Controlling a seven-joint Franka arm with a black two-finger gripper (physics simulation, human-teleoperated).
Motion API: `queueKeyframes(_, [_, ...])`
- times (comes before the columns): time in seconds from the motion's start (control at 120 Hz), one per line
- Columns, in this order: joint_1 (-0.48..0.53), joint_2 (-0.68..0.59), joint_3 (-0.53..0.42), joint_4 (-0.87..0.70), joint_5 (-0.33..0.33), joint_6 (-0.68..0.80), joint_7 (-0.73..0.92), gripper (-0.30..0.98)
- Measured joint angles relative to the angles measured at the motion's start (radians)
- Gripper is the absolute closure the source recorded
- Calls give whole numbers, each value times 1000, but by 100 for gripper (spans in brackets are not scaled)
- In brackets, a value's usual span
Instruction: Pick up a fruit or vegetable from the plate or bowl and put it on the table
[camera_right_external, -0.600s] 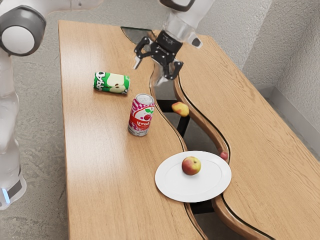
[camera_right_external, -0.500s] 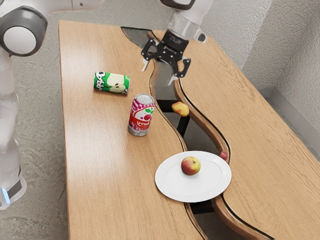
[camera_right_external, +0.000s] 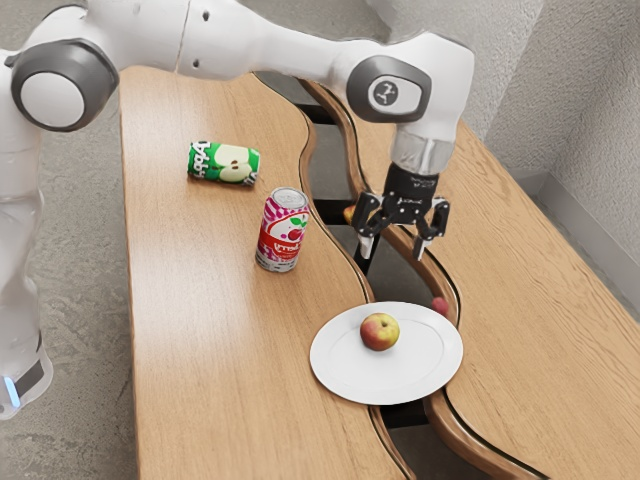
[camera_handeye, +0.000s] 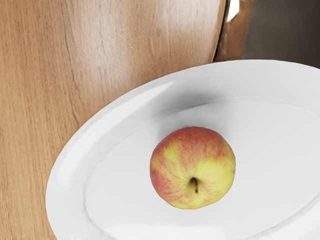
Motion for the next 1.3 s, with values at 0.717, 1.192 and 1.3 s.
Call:
queueKeyframes(0.717, [-32, -12, 13, -307, -137, 391, -220, 0])
queueKeyframes(1.192, [-23, 23, 5, -330, -144, 445, -216, 0])
queueKeyframes(1.3, [-23, 46, 5, -330, -152, 451, -213, 0])
